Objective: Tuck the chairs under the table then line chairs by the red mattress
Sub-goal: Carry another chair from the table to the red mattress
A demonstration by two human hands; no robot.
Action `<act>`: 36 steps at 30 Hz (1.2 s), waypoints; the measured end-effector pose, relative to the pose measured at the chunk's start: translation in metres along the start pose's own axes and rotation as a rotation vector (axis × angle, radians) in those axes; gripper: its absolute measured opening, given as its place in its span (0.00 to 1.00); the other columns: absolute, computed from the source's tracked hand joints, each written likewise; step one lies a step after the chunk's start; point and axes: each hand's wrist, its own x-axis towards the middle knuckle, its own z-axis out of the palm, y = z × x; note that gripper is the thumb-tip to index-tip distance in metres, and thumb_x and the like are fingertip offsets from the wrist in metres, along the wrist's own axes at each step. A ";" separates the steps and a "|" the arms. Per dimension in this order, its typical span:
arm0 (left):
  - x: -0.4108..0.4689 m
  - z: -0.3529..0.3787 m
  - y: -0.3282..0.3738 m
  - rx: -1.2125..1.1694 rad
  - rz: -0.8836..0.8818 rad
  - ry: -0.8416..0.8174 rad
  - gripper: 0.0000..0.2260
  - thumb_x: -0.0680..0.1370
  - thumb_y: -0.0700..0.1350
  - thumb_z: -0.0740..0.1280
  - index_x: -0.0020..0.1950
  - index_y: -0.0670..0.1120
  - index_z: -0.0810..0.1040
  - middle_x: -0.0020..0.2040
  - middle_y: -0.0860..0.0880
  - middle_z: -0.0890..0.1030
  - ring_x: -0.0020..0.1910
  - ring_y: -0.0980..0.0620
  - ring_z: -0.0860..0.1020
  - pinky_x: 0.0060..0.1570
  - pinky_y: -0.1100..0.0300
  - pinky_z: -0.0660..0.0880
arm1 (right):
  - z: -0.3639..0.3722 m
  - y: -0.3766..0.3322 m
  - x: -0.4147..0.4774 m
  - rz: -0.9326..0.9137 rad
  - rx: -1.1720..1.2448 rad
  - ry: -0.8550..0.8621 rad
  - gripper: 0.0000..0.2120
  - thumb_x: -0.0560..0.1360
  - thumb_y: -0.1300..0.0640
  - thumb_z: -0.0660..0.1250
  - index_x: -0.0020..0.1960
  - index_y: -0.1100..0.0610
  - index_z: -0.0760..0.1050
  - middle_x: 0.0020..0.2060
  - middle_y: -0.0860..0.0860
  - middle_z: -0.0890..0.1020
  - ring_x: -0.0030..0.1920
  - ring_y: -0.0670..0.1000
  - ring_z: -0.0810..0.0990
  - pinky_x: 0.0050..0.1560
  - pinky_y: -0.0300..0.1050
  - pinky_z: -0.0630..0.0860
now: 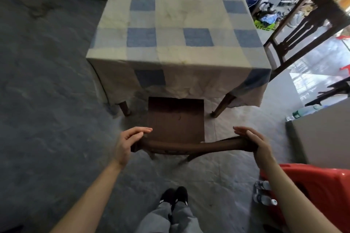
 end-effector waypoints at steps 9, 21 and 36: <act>0.004 0.016 -0.005 -0.170 -0.020 0.212 0.09 0.68 0.39 0.60 0.29 0.38 0.74 0.32 0.39 0.79 0.38 0.42 0.76 0.46 0.54 0.72 | 0.010 0.009 0.012 0.056 0.391 0.025 0.12 0.70 0.59 0.60 0.33 0.61 0.79 0.36 0.61 0.80 0.46 0.61 0.80 0.62 0.58 0.72; -0.023 -0.036 0.064 -0.443 -0.008 0.599 0.15 0.68 0.39 0.56 0.22 0.43 0.74 0.26 0.44 0.74 0.31 0.45 0.75 0.35 0.62 0.76 | 0.086 -0.104 0.055 -0.180 0.387 -0.139 0.14 0.70 0.61 0.59 0.31 0.64 0.78 0.29 0.62 0.80 0.34 0.59 0.79 0.40 0.45 0.77; -0.185 -0.221 0.119 -0.576 0.133 1.201 0.09 0.62 0.43 0.60 0.22 0.43 0.74 0.25 0.44 0.73 0.27 0.47 0.74 0.39 0.53 0.74 | 0.379 -0.190 0.043 -0.190 0.311 -0.683 0.15 0.68 0.56 0.61 0.30 0.63 0.79 0.31 0.67 0.80 0.35 0.61 0.78 0.39 0.46 0.75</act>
